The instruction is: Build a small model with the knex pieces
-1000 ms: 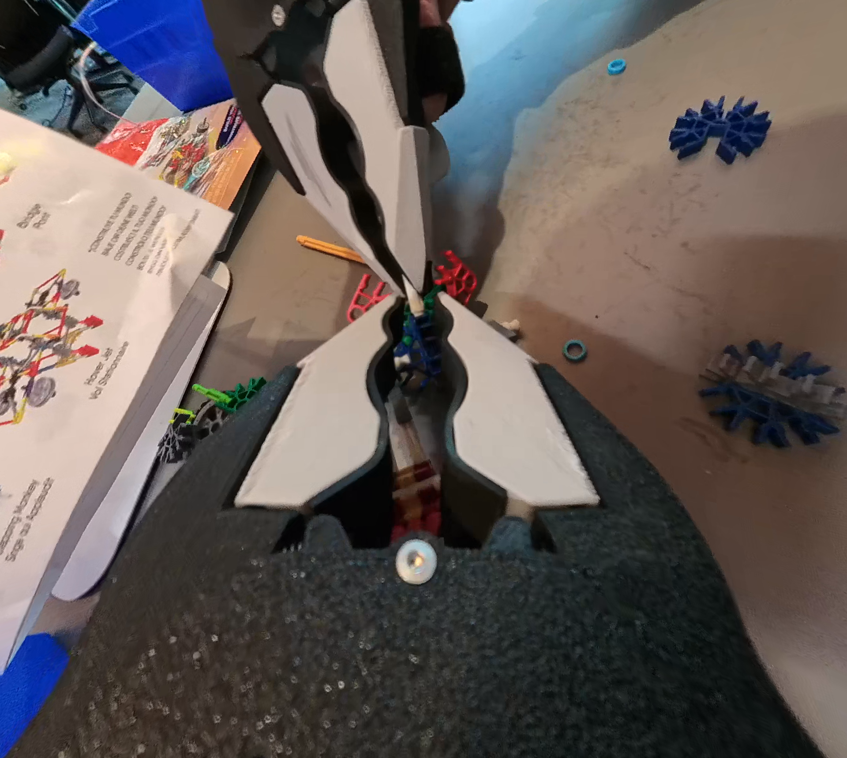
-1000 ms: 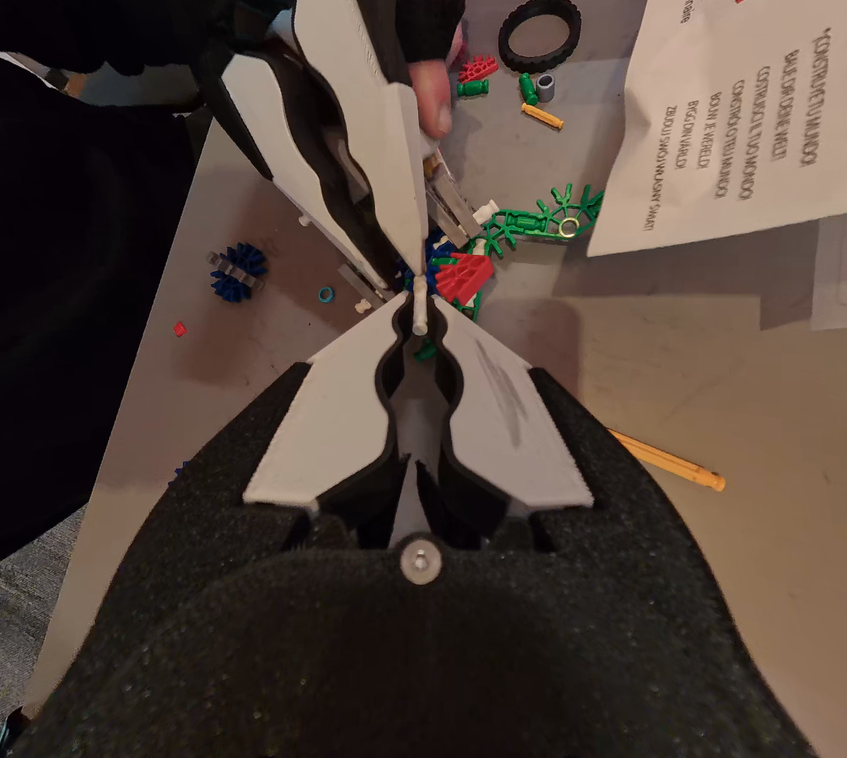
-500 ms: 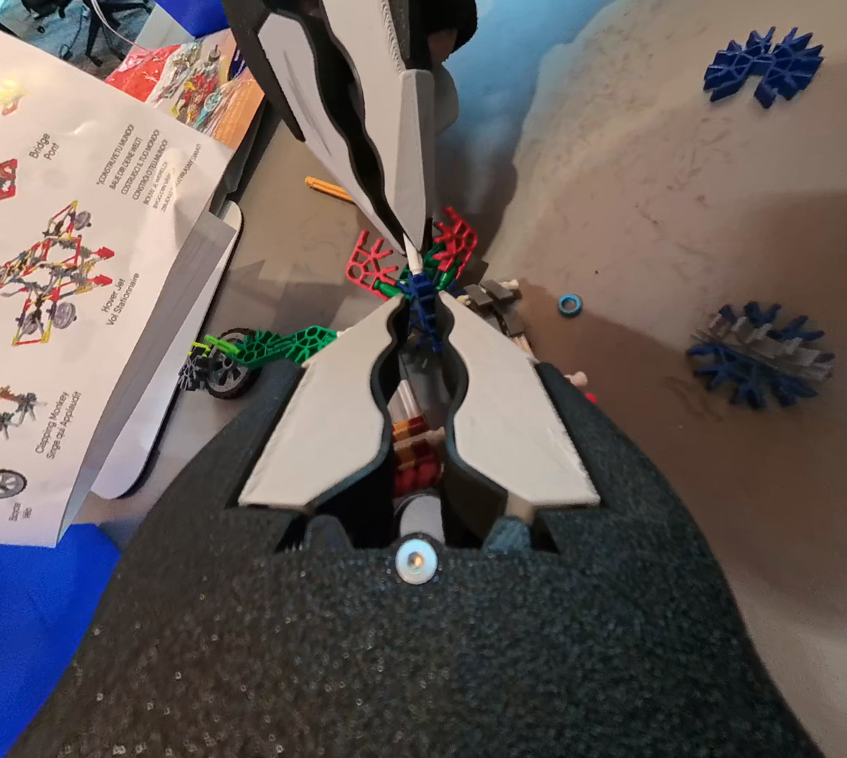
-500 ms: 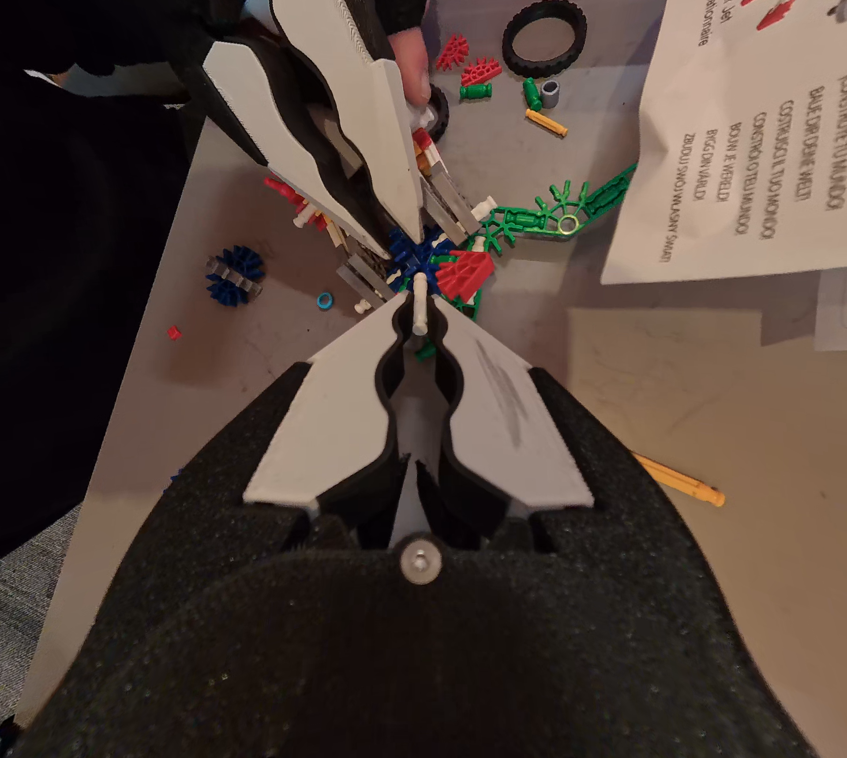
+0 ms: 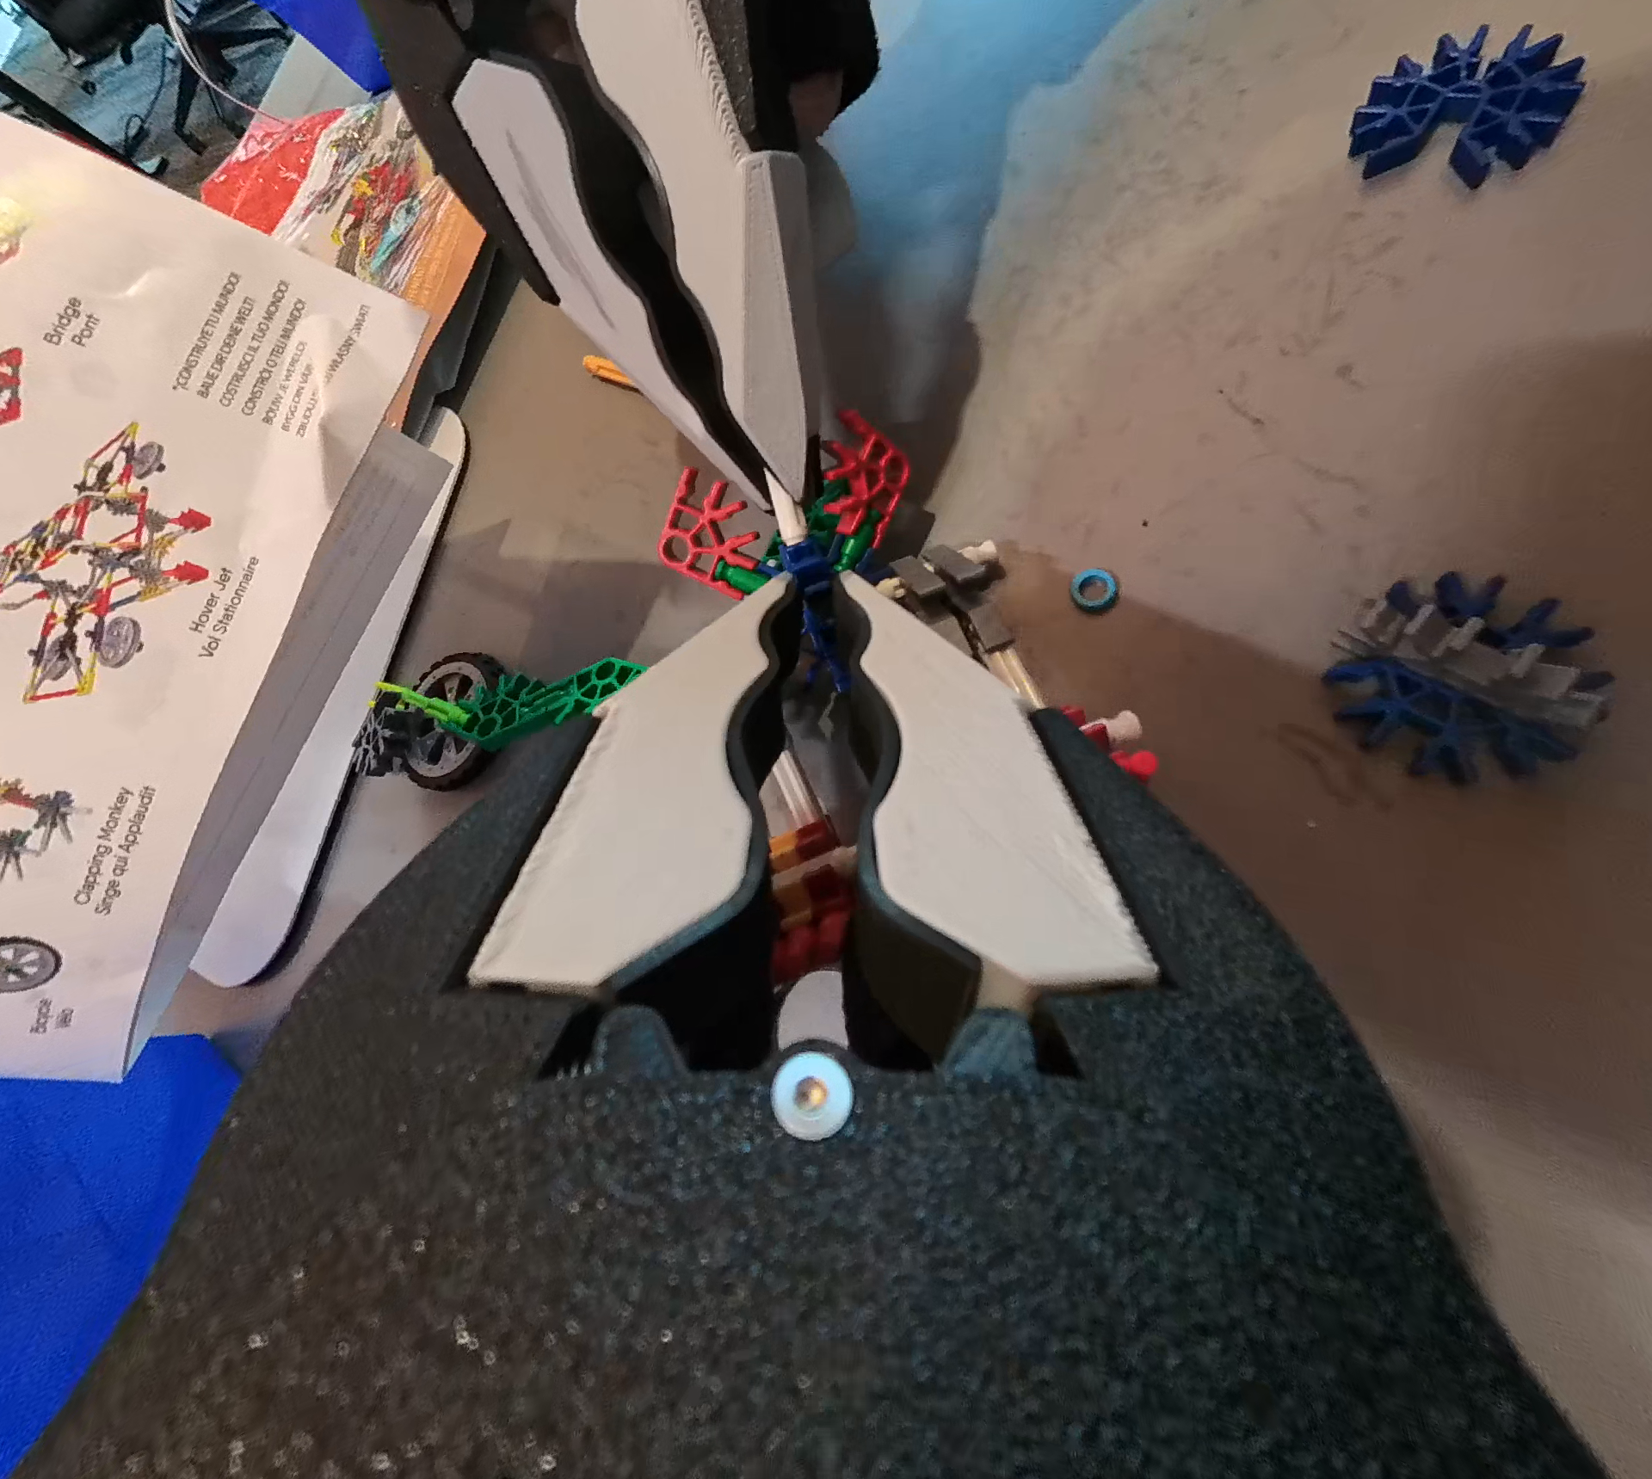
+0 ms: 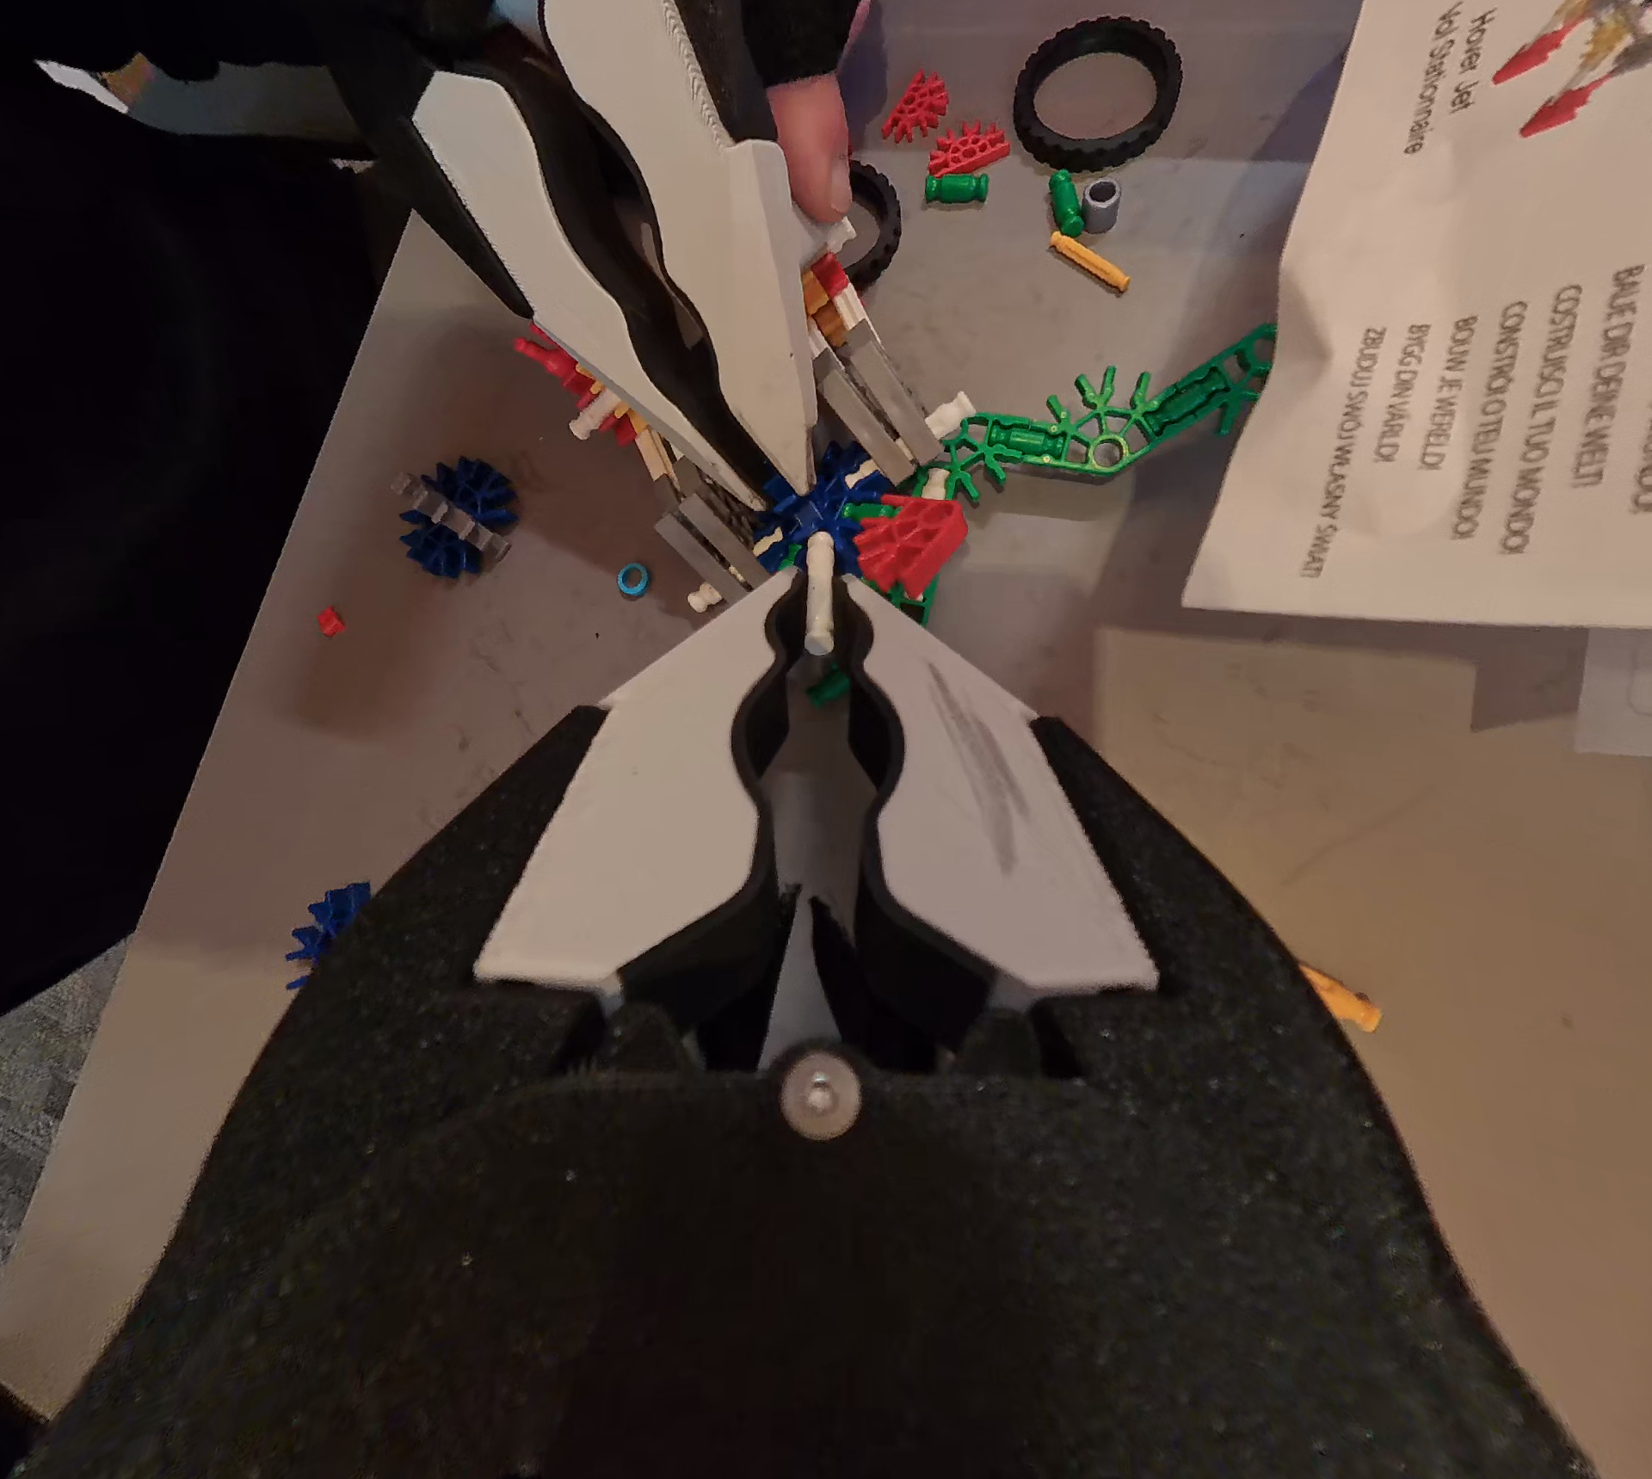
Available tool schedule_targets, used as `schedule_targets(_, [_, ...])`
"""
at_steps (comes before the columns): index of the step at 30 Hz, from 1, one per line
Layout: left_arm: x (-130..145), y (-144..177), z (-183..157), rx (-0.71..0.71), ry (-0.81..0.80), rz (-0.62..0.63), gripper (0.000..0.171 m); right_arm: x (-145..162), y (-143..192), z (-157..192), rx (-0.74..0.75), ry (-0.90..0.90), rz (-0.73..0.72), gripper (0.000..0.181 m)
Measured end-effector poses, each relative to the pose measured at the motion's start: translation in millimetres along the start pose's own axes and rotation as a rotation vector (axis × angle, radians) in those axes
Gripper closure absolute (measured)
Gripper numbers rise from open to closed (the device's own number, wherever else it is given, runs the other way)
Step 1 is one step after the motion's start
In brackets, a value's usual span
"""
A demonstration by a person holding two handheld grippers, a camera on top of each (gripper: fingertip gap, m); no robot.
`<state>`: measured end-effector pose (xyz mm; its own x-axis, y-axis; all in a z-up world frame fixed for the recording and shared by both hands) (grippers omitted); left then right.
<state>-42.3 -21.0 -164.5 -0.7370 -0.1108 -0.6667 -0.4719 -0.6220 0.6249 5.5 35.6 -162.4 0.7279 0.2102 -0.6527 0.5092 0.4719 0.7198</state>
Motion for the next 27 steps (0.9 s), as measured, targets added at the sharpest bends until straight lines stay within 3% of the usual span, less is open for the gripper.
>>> schedule_targets(27, [2.6, -0.8, 0.4, -0.013, -0.009, -0.028, 0.167, -4.5, -5.4, -5.2, -0.087, 0.025, 0.166, 0.178])
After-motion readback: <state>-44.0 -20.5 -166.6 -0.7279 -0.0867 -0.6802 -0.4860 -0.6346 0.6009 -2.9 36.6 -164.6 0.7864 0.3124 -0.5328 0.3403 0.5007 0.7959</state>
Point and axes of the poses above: each gripper's, where its closed fingertips meet, y back along the fingers, x out of its underside, z = x × y across the jaws, the point moved 4 cm from there along y, back along the fingers, and after that the axes turned 4 degrees about z, right-handed, at the moved point
